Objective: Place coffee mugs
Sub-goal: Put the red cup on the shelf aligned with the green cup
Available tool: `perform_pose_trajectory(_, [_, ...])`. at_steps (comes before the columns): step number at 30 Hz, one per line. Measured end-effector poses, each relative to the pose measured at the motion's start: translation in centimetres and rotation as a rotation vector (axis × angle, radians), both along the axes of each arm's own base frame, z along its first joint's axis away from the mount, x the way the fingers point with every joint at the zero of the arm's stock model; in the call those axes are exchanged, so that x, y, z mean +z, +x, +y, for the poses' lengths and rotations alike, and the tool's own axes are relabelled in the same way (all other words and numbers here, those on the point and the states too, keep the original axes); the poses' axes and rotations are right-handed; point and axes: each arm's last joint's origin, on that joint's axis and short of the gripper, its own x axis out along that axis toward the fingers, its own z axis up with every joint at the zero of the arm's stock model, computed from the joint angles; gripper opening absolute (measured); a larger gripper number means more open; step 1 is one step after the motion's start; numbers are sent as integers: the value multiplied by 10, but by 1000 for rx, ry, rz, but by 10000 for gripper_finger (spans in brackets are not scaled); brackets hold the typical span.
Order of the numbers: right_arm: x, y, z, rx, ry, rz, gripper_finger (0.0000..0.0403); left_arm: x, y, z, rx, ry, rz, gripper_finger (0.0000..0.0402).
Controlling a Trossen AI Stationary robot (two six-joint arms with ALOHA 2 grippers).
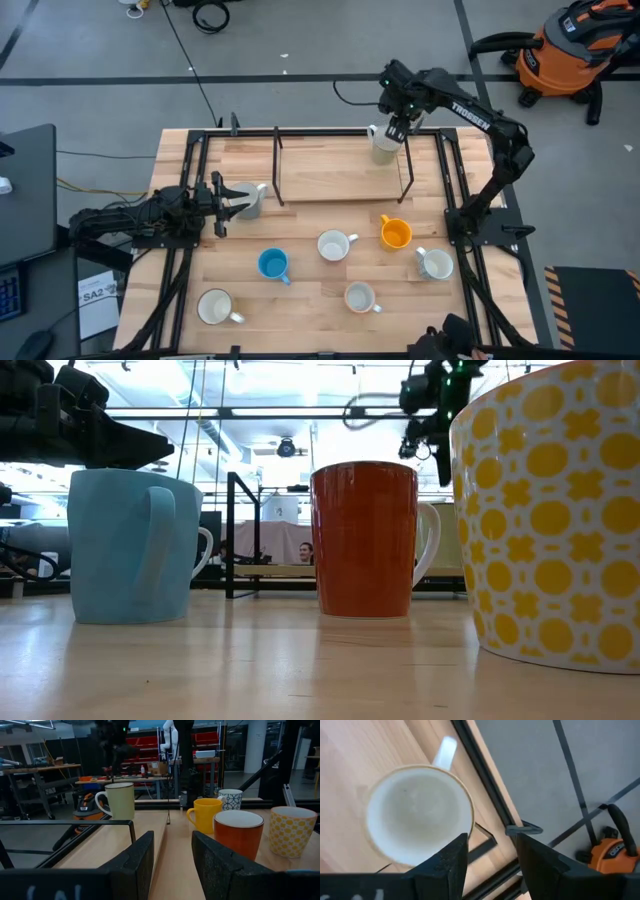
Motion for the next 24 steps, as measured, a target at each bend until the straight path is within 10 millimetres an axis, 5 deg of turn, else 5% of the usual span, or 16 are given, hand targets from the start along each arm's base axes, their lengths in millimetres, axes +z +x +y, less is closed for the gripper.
perform_pose_trajectory(11, [60,22,32,132,68,-359,172,0,0,0,0,0,-1,139])
perform_pose_trajectory(24, [71,82,124,543,136,-527,172,0,0,0,1,0,0,139])
